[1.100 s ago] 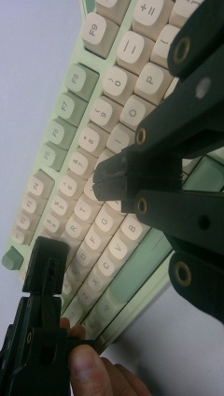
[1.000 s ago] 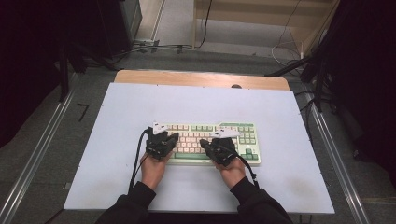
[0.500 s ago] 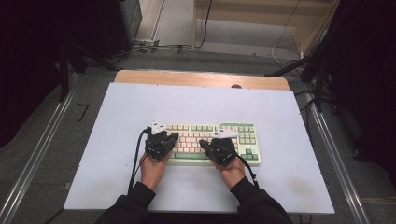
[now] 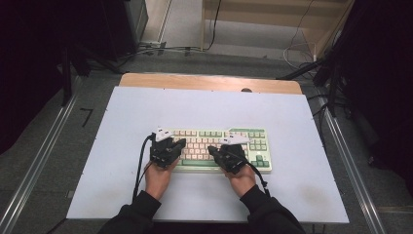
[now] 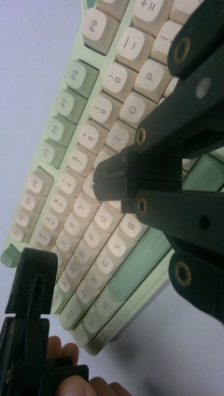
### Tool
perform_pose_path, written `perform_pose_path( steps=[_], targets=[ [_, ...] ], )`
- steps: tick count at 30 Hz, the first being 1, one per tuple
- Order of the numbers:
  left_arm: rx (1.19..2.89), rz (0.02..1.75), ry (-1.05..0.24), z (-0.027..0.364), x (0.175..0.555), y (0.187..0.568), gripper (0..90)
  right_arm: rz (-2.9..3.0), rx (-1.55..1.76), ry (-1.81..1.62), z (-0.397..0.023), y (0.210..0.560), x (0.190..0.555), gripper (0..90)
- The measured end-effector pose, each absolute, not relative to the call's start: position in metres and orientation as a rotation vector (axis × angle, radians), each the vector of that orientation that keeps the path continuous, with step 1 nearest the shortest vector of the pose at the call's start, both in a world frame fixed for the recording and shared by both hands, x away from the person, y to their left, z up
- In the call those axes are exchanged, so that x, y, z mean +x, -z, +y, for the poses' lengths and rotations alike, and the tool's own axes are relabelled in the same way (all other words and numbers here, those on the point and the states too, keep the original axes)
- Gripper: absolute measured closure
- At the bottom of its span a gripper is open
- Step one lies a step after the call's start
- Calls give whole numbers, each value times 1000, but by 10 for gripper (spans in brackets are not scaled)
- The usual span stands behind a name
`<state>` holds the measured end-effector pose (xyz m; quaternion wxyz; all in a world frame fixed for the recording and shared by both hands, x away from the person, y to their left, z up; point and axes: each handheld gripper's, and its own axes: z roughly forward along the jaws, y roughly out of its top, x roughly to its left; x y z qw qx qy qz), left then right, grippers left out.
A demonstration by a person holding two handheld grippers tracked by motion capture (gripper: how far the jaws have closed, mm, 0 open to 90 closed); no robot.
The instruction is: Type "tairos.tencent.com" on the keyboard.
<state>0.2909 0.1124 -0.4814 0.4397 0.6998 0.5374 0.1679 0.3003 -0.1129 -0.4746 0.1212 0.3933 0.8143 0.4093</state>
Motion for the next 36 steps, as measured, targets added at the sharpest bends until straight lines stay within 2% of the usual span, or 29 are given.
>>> perform_pose_path(
  steps=[36],
  targets=[
    [1738,1337,-421,114,289,482,900,2401,1137,-1176,-108,480,299,878]
  ],
)
